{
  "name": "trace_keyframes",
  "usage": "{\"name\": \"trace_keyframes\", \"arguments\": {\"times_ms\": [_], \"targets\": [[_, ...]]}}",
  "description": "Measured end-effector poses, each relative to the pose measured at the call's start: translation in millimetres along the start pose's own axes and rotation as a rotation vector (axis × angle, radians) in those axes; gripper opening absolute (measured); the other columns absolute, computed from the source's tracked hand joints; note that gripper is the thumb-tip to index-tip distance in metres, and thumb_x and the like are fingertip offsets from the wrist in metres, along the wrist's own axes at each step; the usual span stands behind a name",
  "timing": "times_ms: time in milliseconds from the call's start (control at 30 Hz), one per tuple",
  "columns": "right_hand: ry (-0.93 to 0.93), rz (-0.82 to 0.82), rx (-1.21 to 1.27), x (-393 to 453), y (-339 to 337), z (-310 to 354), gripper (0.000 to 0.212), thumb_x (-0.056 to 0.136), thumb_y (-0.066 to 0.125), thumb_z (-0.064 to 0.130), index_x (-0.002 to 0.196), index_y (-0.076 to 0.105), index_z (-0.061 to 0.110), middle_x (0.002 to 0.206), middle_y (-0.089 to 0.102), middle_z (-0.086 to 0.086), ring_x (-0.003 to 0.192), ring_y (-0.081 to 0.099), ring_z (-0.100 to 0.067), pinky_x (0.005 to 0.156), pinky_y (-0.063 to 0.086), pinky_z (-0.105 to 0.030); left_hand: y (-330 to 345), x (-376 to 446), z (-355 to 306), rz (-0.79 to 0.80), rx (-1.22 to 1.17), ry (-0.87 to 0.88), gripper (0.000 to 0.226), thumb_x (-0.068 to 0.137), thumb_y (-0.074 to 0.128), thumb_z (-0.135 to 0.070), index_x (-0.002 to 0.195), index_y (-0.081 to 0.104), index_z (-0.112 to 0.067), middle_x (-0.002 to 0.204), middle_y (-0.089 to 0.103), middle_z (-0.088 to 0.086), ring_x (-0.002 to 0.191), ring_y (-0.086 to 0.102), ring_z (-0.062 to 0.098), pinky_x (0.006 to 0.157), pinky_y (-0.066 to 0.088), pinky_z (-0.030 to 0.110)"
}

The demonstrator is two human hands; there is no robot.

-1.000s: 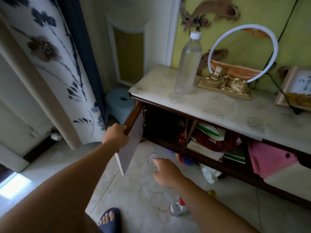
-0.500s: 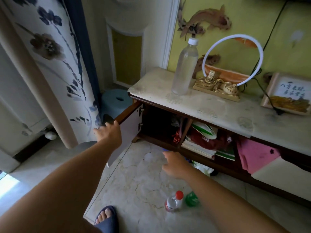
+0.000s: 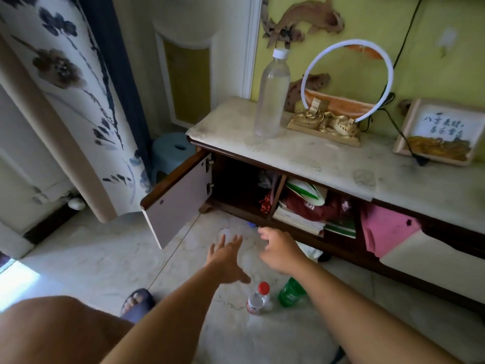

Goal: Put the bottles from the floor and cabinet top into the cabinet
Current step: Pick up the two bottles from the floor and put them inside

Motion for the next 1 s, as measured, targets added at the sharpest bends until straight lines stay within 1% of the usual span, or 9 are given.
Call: {"name": "trace_keyframes", "arguments": {"times_ms": [167,300,400,467,567,667,767,900,1000], "targets": [[0.046,0.032,-0.029,9,10,-52,0.068,0.080,0.066,0.003,0.141,0.044,0.024,0.142,0.052,-0.003,0.128,0.052,-0.021,0.101,0.048,-0.035,61,5,12,0.056,-0.180,-0.084,0.114,0.063,0.082,-0.038,0.150,0.009,-0.027,0.159,0.016,0.001,0.146,0.011,0.025,0.117,0.012,0.045],[0.085,-0.019,0.027,16,22,-79,0.064,0.075,0.073,0.003,0.131,0.052,0.028,0.136,0.054,0.002,0.124,0.052,-0.018,0.100,0.049,-0.034,91,11,26,0.081,-0.245,-0.118,0.138,0.043,0.084,-0.057,0.149,-0.003,-0.034,0.160,-0.002,-0.005,0.146,0.003,0.024,0.116,0.012,0.050],[0.097,-0.059,-0.002,18,27,-98,0.074,0.070,0.078,0.010,0.133,0.048,0.033,0.135,0.049,0.006,0.124,0.049,-0.016,0.098,0.049,-0.034,108,17,32,0.100,-0.299,-0.140,0.143,0.039,0.083,-0.060,0.148,-0.007,-0.036,0.159,-0.005,-0.006,0.146,0.004,0.025,0.115,0.014,0.051],[0.134,-0.127,0.016,17,26,-114,0.087,0.066,0.083,0.015,0.139,0.040,0.037,0.142,0.044,0.006,0.131,0.043,-0.017,0.101,0.048,-0.035,118,21,33,0.101,-0.328,-0.145,0.142,0.040,0.085,-0.058,0.148,-0.006,-0.036,0.160,0.001,-0.004,0.146,0.009,0.025,0.115,0.016,0.050],[0.227,-0.280,0.137,11,20,-140,0.106,0.063,0.087,0.016,0.146,0.025,0.038,0.152,0.032,0.004,0.138,0.034,-0.021,0.107,0.043,-0.042,132,25,33,0.089,-0.399,-0.171,0.141,0.042,0.088,-0.050,0.147,-0.006,-0.034,0.157,0.021,-0.001,0.142,0.023,0.026,0.114,0.021,0.048],[0.321,-0.378,0.216,3,27,-169,0.113,0.058,0.091,0.015,0.146,0.023,0.039,0.153,0.031,0.003,0.139,0.033,-0.024,0.106,0.042,-0.043,146,30,30,0.082,-0.436,-0.187,0.139,0.046,0.088,-0.044,0.148,-0.007,-0.033,0.155,0.028,-0.001,0.139,0.031,0.026,0.112,0.026,0.045],[0.418,-0.363,0.315,2,47,-196,0.117,0.056,0.093,0.013,0.147,0.023,0.035,0.155,0.029,-0.001,0.141,0.032,-0.027,0.105,0.040,-0.044,161,34,34,0.054,-0.437,-0.236,0.131,0.048,0.087,-0.044,0.149,0.004,-0.032,0.153,0.033,-0.002,0.137,0.035,0.025,0.110,0.030,0.043],[0.485,-0.346,0.421,9,68,-221,0.113,0.056,0.092,0.011,0.146,0.027,0.034,0.153,0.035,-0.003,0.138,0.038,-0.028,0.104,0.045,-0.046,177,38,40,0.028,-0.438,-0.261,0.119,0.048,0.087,-0.044,0.146,0.020,-0.032,0.145,0.045,-0.001,0.131,0.043,0.022,0.107,0.035,0.040],[0.515,-0.301,0.468,19,84,-235,0.109,0.055,0.092,0.011,0.143,0.033,0.035,0.150,0.041,-0.002,0.136,0.042,-0.028,0.103,0.047,-0.042,182,45,43,0.004,-0.449,-0.272,0.114,0.047,0.088,-0.044,0.143,0.026,-0.033,0.140,0.051,-0.001,0.128,0.047,0.021,0.105,0.038,0.040]]}}
Point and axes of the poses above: each hand's wrist, its own x-axis towards the middle knuckle, its own y-axis out of the palm, z = x × y, the point moved 7 cm from there along x, towards the middle knuckle
